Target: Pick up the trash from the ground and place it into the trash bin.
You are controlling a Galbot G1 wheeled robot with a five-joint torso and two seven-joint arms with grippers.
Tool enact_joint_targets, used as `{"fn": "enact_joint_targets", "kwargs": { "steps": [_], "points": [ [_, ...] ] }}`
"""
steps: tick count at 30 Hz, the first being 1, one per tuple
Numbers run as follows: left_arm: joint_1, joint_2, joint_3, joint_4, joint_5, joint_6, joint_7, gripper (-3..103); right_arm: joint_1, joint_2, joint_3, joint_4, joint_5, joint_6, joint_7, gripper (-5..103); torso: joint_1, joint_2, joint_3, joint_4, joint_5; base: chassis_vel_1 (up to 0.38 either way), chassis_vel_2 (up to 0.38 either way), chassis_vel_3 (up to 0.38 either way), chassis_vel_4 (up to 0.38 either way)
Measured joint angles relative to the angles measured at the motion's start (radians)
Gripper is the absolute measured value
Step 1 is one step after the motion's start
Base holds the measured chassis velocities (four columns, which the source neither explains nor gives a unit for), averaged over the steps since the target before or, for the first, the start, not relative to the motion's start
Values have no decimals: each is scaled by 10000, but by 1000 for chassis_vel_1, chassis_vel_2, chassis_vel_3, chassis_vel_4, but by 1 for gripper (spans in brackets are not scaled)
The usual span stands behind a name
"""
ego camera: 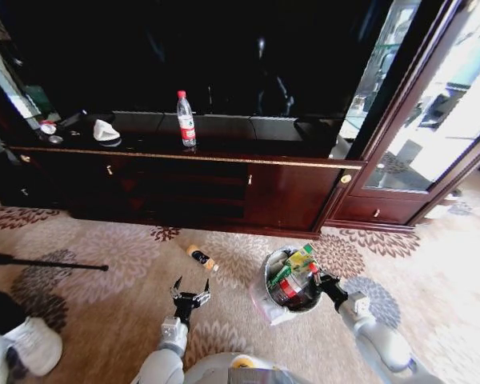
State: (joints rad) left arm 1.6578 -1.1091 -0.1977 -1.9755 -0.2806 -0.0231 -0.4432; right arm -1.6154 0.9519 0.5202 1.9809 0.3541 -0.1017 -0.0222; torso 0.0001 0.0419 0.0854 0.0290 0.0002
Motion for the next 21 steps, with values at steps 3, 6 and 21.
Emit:
{"fn": "enact_joint_targets", "kwargs": {
  "steps": [3, 6, 21],
  "points": [
    [-143, -1, 57, 352, -497, -38, -255, 100, 24, 13, -22, 0, -7, 0, 46, 2, 0, 0, -1, 1, -5, -85, 99, 100, -92],
    [-195, 28, 57, 437, -848, -39, -295, 100, 43, -16, -16, 0, -7, 0, 60, 2, 0, 0, -1, 1, -1, -36, 16, 53, -39],
    [-3125, -292, -1126, 4089, -3818, 406, -916, 100, -444, -263, 77, 84, 54, -10, 156, 2, -1, 0, -2, -1, -5, 0, 0, 0, 0]
  ]
}}
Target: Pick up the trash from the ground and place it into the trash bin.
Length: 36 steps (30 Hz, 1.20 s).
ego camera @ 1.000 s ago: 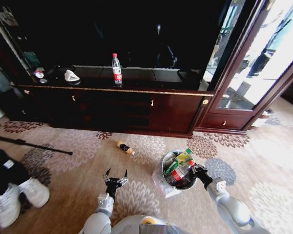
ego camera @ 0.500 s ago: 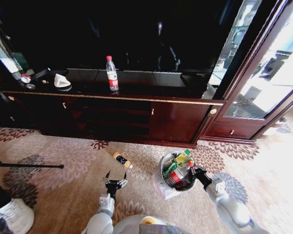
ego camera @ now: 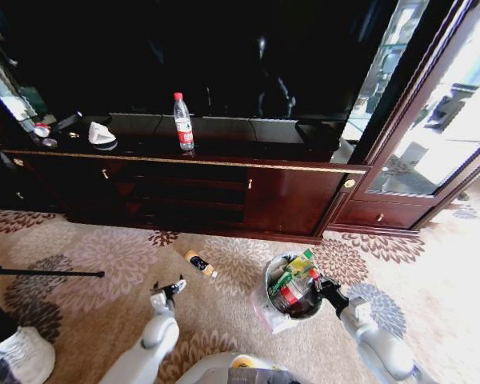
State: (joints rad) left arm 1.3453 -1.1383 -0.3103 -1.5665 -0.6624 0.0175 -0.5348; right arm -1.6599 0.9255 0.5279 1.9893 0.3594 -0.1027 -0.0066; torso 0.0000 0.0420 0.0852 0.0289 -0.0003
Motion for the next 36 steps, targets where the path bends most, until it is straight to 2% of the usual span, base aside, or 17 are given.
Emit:
{"fn": "enact_joint_targets", "kwargs": {
  "steps": [2, 3, 4, 5, 7, 8, 10, 15, 16, 17, 18, 20, 21, 22, 24, 28, 36],
  "points": [
    [-350, 53, -216, 299, -486, 103, 87, 100, -25, -121, 12, 70, 146, -46, 98, 2, 0, 0, 1, 4, 0, 0, 0, 0, 0],
    [-596, 32, -393, 285, -747, 337, 2, 100, -40, -200, 11, 104, 247, -94, 145, 2, 0, 0, 0, 3, 4, 0, 0, 0, 0],
    [-740, -50, -557, 186, -825, 572, -59, 100, -47, -257, 7, 113, 309, -118, 173, 2, 0, 0, 1, 3, 6, 0, 0, 0, 0],
    [-740, -50, -557, 186, -825, 572, -59, 100, -47, -257, 7, 113, 309, -118, 173, 2, 0, 0, 1, 3, 6, 0, 0, 0, 0],
    [-1170, -244, -879, -205, -1115, 1318, -271, 100, -57, -453, -24, 122, 439, -163, 236, 2, 0, 0, 0, -2, -1, 0, 0, 0, 0],
    [-1170, -244, -879, -205, -1115, 1318, -271, 100, -57, -453, -24, 122, 439, -163, 236, 2, 0, 0, 0, -2, -1, 0, 0, 0, 0],
    [-1518, -255, -971, -426, -1294, 1720, -443, 100, -55, -587, -39, 172, 528, -205, 243, 2, 0, 0, 0, -4, 9, 0, 0, 0, 0],
    [-1471, -96, -778, -1440, -1127, 2080, -662, 100, 40, -645, -176, 497, 743, -413, 406, 2, 0, 0, 1, 8, 3, 0, 0, 0, 0],
    [-1444, -122, -635, -1752, -1127, 2196, -844, 100, 86, -576, -191, 508, 743, -419, 422, 2, 0, 0, 0, 13, 8, 0, 0, 0, 0],
    [-1553, -307, -267, -1917, -1106, 2301, -1315, 100, 105, -420, -191, 508, 703, -419, 445, 2, 0, 0, -1, 9, 10, 0, 0, 0, 0],
    [-1553, -307, -267, -1917, -1106, 2301, -1315, 100, 105, -420, -191, 508, 703, -419, 445, 2, 0, 0, -1, 9, 10, 0, 0, 0, 0],
    [-1930, -699, 334, -1815, -1073, 2342, -2191, 100, -38, -253, -157, 508, 552, -377, 424, 2, 0, 0, 0, -5, 2, 0, 0, 0, 0],
    [-2051, -846, 566, -1809, -1111, 2386, -2462, 100, -103, -221, -132, 507, 496, -363, 402, 2, 0, 0, 0, -6, 3, 0, 0, 0, 0],
    [-2051, -846, 566, -1809, -1111, 2386, -2462, 100, -103, -221, -132, 507, 496, -363, 402, 2, 0, 0, 0, -6, 3, 0, 0, 0, 0],
    [-2196, -1123, 1146, -1987, -1308, 2570, -3090, 100, -237, -94, -42, 508, 369, -288, 346, 2, 0, 0, 1, -7, 3, 0, 0, 0, 0],
    [-2191, -1360, 1634, -1909, -1677, 2579, -3413, 100, -306, 105, 70, 585, 309, -188, 324, 2, 0, 0, -1, 4, 6, 0, 0, 0, 0],
    [-2517, -1857, 2397, -1011, -1925, 2360, -3777, 100, -285, 203, 84, 609, 235, -135, 294, 2, 0, 0, 0, 0, 5, 0, 0, 0, 0]
  ]
}}
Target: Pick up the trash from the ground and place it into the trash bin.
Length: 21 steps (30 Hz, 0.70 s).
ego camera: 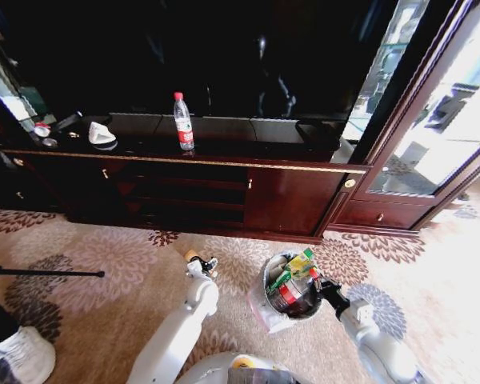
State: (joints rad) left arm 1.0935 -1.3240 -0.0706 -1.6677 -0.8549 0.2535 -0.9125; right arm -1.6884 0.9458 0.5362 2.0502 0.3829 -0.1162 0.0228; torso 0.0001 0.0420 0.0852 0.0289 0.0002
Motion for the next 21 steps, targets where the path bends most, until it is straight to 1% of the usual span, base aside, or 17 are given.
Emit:
{"fn": "enact_joint_targets", "kwargs": {
  "steps": [1, 2, 3, 4, 6, 8, 9, 12, 13, 14, 18, 21],
  "points": [
    [-116, -108, 135, 220, -56, -27, -156, 100, 22, 0, 0, 0, 1, 6, -2, 2, 0, 0, 0, 2, 0, 0, 0, 0, 0],
    [-344, -238, 307, 712, -78, -206, -332, 100, 32, -1, 4, 14, 13, 8, -3, 2, 0, 0, 0, 0, -3, 0, 0, 0, 0],
    [-419, -266, 334, 878, -105, -263, -362, 100, 32, -1, 12, 21, 20, 9, -5, 2, 0, 0, 0, 0, -3, 0, 0, 0, 0],
    [-419, -266, 334, 878, -105, -263, -362, 100, 32, -1, 12, 21, 20, 9, -5, 2, 0, 0, 0, 0, -3, 0, 0, 0, 0],
    [-674, -272, 389, 1476, -437, -479, -442, 100, 23, -21, 83, 30, 58, 26, -13, 2, 0, 0, 1, 1, -2, 0, 0, 0, 0],
    [-752, -205, 392, 1674, -672, -548, -453, 100, 34, -44, 106, 23, 87, 35, -22, 2, 0, 0, 0, 0, -2, 0, 0, 0, 0],
    [-752, -205, 392, 1674, -672, -548, -453, 100, 34, -44, 106, 23, 87, 35, -22, 2, 0, 0, 0, 0, -2, 0, 0, 0, 0],
    [-955, -108, 390, 2270, -810, -798, -402, 100, 103, -96, 101, -11, 147, 35, -30, 2, 0, 0, 0, 3, -2, 0, 0, 0, 0],
    [-1027, -75, 376, 2434, -873, -869, -361, 100, 127, -108, 91, -12, 168, 35, -28, 2, 0, 0, 1, 1, -3, 0, 0, 0, 0],
    [-1027, -75, 376, 2434, -873, -869, -361, 100, 127, -108, 91, -12, 168, 35, -28, 2, 0, 0, 1, 1, -3, 0, 0, 0, 0],
    [-1013, 87, 308, 2500, -1009, -933, -33, 100, 204, -192, 69, -12, 301, -11, 11, 2, 0, 0, 0, 2, -2, 0, 0, 0, 0],
    [-960, 91, 280, 2371, -995, -918, 59, 100, 246, -215, 61, -12, 337, -4, 24, 2, 0, 0, 0, 0, -3, 0, 0, 0, 0]
  ]
}}
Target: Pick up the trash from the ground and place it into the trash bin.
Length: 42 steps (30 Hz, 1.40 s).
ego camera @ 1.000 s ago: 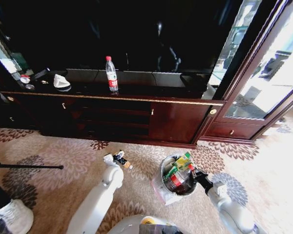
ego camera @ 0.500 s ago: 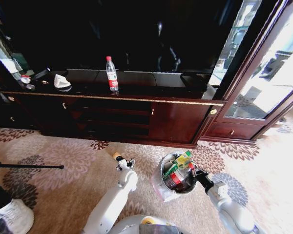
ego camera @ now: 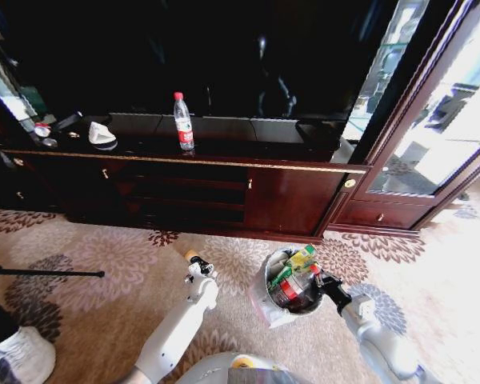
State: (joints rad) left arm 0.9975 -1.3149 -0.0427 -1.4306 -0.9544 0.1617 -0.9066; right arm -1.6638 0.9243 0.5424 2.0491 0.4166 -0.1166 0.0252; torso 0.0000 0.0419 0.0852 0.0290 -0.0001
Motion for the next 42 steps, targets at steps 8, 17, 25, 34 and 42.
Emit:
{"fn": "enact_joint_targets", "kwargs": {
  "steps": [8, 17, 25, 34, 42],
  "points": [
    [108, -7, -1, -238, 120, 117, 58, 100, 48, 47, -17, -121, -109, 107, -40, 2, 0, 0, 0, 0, 0, 0, 0, 0, 0],
    [182, 26, -16, -370, 184, 217, 71, 100, 59, 14, -21, -168, -167, 143, -107, 2, 0, 0, -1, 0, 1, -39, 36, 36, -43],
    [211, -23, -28, -394, -10, 257, 13, 100, 61, -5, -31, -184, -155, 211, -124, 2, 0, 0, 0, 1, 1, -135, 136, 132, -136],
    [232, -153, 88, -424, -1012, 361, -874, 100, 51, -23, -41, -194, -114, 229, -121, 2, -1, 0, -2, -2, 2, -59, 74, 69, -59],
    [235, -154, 95, -427, -1015, 366, -883, 100, 50, -28, -43, -200, -107, 229, -119, 2, 0, 0, -1, 2, 0, 0, 0, 0, 0]
  ]
}}
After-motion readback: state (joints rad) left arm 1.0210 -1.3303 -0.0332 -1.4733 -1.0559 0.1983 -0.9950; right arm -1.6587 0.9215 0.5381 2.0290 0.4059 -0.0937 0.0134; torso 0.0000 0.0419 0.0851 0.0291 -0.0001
